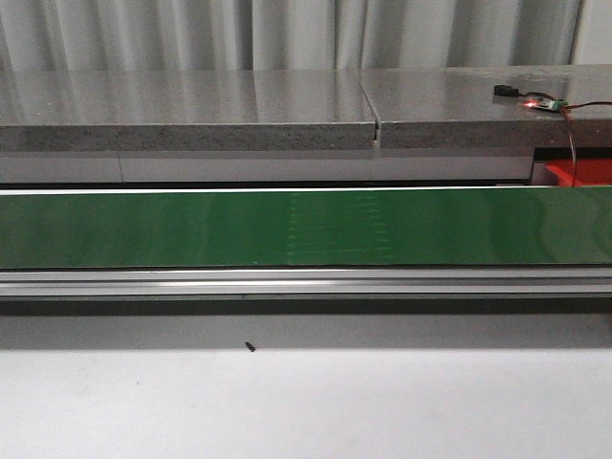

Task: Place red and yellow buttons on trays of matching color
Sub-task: 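Set the yellow button on the belt's end with the left gripper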

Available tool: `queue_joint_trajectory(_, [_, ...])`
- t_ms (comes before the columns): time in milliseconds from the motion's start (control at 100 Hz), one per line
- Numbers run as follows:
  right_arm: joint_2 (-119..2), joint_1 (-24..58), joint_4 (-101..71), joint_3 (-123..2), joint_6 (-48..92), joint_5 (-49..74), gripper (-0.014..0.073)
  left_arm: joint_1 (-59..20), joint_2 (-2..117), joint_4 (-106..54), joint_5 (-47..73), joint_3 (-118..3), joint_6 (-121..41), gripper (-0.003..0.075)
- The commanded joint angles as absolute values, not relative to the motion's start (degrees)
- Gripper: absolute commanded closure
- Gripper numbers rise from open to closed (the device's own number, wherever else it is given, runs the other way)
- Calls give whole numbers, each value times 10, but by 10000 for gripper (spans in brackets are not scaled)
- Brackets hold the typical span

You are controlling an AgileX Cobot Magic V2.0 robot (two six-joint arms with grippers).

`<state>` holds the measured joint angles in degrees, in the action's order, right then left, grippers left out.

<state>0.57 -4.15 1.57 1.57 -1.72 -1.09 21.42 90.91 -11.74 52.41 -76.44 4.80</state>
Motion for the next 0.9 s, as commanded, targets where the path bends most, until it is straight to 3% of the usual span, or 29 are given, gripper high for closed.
queue_joint_trajectory(0, [18, -40, 23, 7, -15, -53, 660, 238, 892, -127, 521, -783, 57, 135])
queue_joint_trajectory(640, [18, -40, 23, 7, -15, -53, 660, 267, 1058, -122, 537, -895, 56, 136])
queue_joint_trajectory(890, [18, -40, 23, 7, -15, -53, 660, 267, 1085, -114, 533, -896, 56, 239])
